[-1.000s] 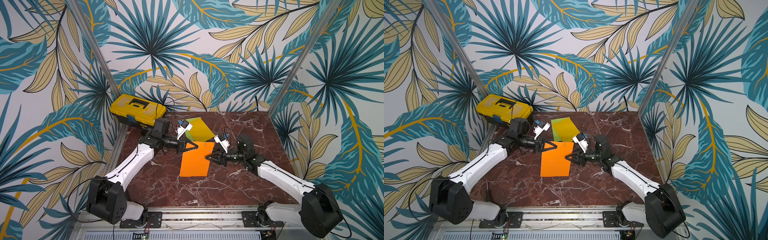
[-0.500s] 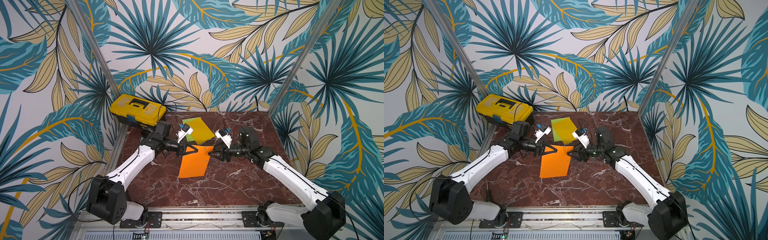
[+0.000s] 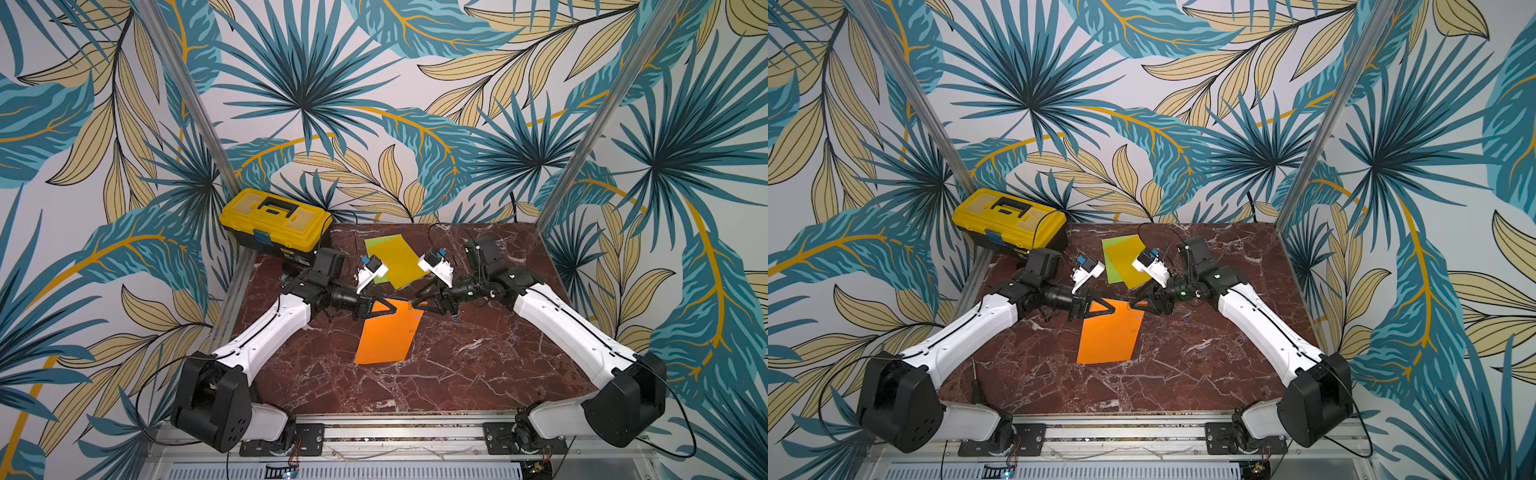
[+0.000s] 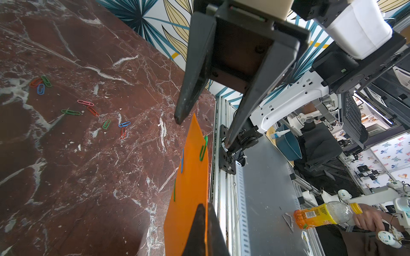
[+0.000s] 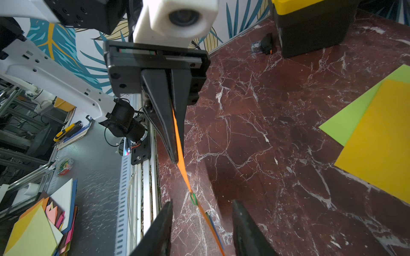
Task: Unclip the paperclips from the documents
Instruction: Adjust the document, then remove the paper clip from the document.
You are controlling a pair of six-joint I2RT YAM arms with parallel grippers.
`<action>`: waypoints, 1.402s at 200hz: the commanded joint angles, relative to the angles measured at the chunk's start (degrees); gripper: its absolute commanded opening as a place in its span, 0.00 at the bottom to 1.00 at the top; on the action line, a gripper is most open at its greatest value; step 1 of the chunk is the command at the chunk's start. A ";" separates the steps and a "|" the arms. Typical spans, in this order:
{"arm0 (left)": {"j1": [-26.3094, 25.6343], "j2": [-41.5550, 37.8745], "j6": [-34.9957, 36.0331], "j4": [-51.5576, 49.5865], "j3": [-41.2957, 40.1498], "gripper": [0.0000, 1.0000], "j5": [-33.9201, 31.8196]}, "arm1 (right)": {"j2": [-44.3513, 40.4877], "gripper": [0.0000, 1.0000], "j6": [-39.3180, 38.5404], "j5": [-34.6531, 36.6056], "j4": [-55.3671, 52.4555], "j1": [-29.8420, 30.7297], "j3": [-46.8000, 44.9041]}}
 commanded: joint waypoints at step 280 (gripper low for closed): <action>-1.00 0.74 1.69 -1.78 -0.46 0.00 1.42 | 1.43 0.02 -2.24 -6.07 -1.23 0.93 -0.56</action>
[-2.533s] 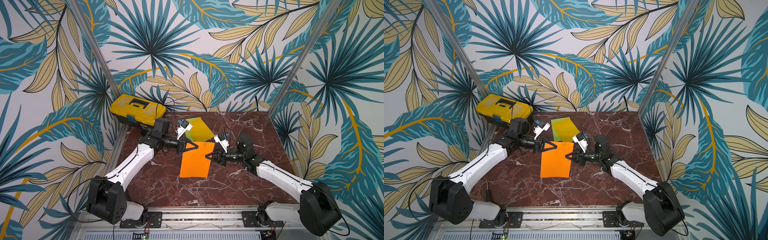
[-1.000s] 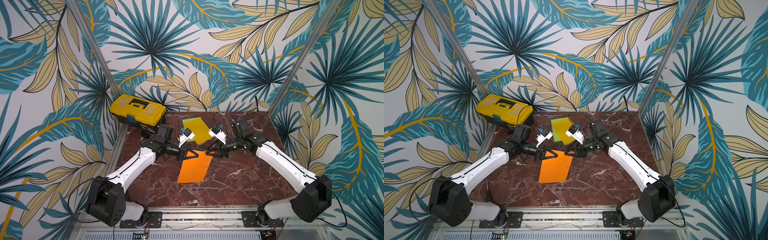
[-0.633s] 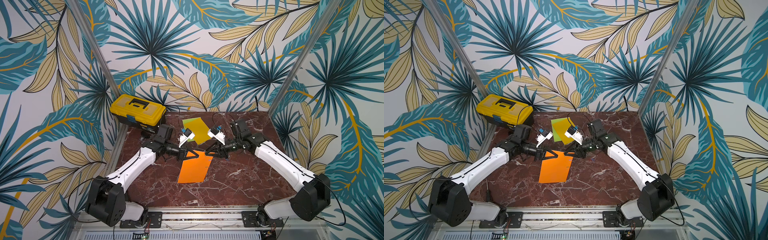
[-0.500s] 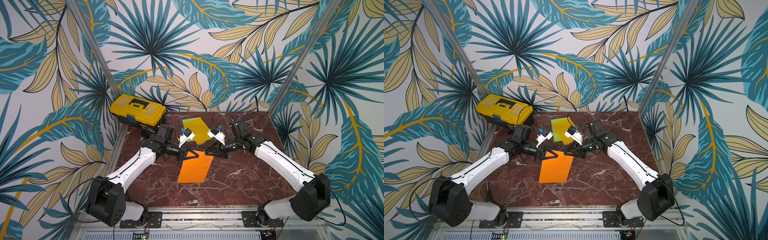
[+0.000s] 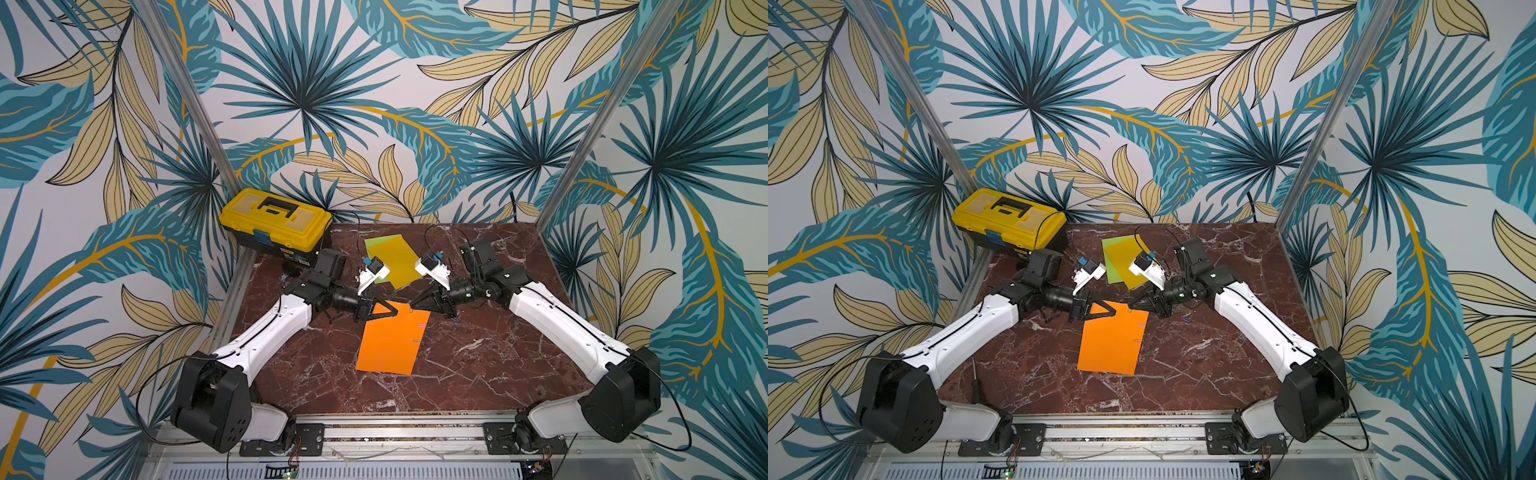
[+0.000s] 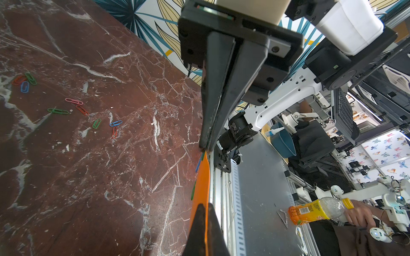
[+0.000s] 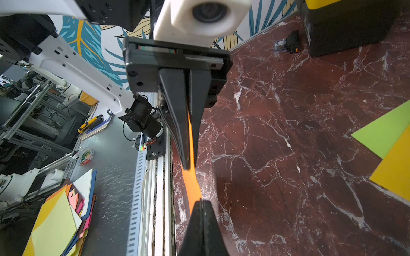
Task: Unclip the paperclips from the documents
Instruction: Remove the paper clip from the document.
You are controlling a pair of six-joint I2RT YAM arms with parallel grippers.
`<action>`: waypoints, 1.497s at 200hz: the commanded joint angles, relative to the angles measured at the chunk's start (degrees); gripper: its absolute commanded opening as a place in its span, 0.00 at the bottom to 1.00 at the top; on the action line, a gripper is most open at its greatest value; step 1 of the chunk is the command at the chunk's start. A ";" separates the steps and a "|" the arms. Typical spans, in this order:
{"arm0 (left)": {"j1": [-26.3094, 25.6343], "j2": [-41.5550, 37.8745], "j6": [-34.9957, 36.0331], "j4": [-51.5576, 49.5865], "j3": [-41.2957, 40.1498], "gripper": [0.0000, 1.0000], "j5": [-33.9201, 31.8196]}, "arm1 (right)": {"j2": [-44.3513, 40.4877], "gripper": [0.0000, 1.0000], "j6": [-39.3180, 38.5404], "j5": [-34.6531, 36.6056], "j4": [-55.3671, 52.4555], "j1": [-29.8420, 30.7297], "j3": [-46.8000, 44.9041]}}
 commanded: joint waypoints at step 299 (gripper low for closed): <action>-1.02 1.40 2.47 -2.46 -0.61 0.00 -1.00 | -1.22 0.00 1.58 -0.37 0.75 -1.25 -0.26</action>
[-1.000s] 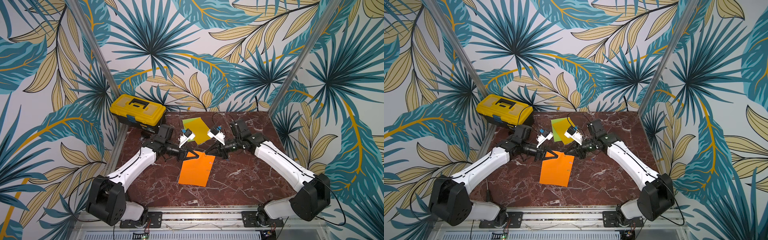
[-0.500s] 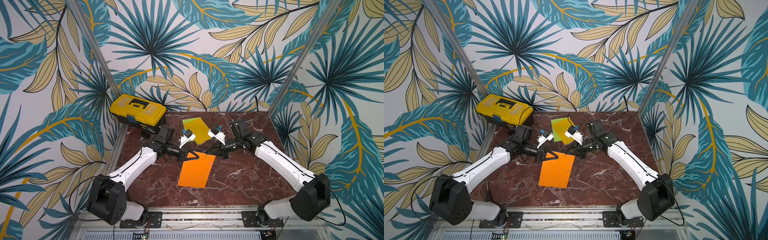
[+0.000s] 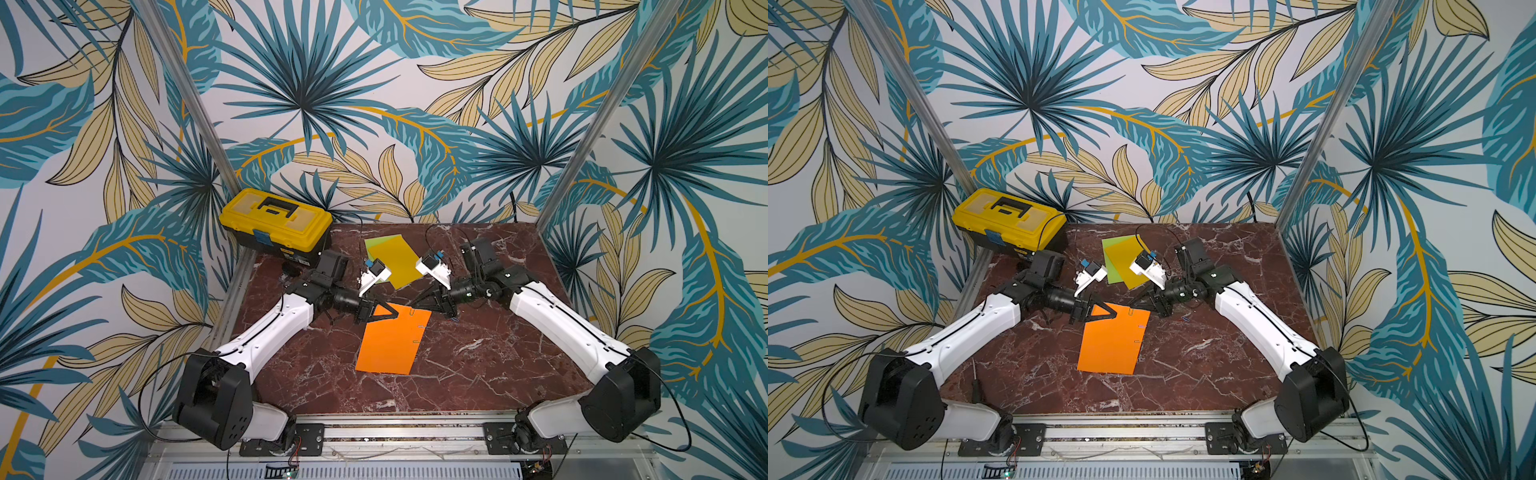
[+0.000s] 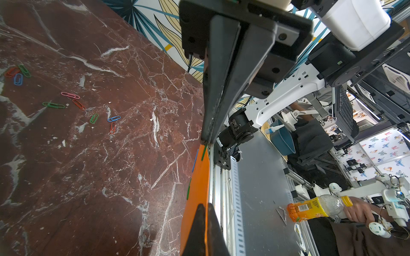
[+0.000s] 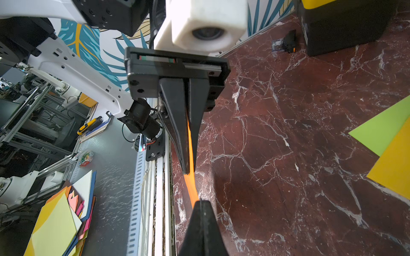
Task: Unclip the paperclips from the documents
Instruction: Remove the paper clip from the document, then place the paper clip at the center of the board.
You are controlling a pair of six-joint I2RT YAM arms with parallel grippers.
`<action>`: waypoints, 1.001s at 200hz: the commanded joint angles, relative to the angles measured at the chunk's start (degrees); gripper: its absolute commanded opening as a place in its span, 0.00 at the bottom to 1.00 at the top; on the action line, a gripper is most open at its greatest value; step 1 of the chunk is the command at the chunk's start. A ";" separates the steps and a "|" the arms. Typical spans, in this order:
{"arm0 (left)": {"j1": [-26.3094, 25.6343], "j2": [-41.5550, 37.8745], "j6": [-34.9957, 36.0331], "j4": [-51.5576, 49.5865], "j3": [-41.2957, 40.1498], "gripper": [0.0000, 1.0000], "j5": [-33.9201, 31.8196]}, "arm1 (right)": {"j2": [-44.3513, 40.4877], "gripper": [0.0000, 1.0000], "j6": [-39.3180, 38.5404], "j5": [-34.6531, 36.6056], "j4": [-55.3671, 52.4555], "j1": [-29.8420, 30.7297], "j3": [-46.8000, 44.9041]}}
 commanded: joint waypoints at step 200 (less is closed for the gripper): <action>-0.90 0.54 1.76 -1.89 -0.55 0.00 -2.15 | -4.99 0.00 15.01 7.20 12.48 -6.16 -6.34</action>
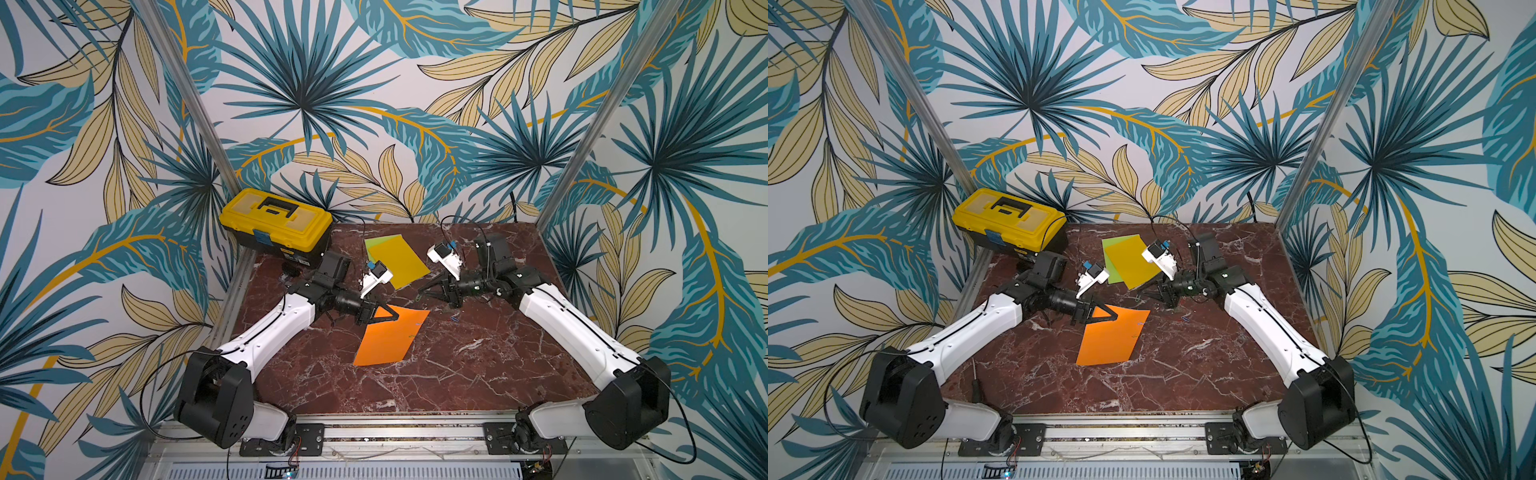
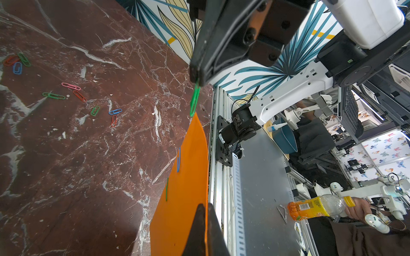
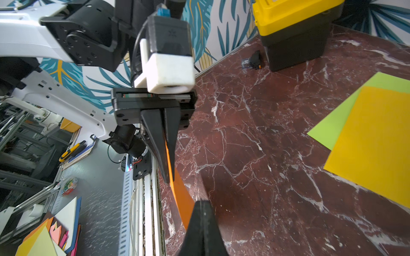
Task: Unclip the paperclips from the documents
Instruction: Place the paper clip at the center of the board.
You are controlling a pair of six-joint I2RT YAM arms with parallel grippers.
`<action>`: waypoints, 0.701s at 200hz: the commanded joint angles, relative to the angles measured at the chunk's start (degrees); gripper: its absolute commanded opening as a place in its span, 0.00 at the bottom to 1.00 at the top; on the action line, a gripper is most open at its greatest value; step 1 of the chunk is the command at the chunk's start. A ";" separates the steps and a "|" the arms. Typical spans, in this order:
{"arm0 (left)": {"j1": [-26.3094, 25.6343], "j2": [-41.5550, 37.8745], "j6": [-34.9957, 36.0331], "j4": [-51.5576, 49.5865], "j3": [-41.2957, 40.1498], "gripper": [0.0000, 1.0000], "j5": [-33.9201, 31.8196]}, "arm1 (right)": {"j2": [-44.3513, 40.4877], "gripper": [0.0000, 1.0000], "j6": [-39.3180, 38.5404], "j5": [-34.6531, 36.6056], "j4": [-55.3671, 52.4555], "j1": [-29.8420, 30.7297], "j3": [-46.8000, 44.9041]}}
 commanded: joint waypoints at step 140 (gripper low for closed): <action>-0.25 -0.50 1.32 -0.44 -0.53 0.00 -0.43 | -2.22 0.00 33.46 20.45 19.72 -10.45 -23.00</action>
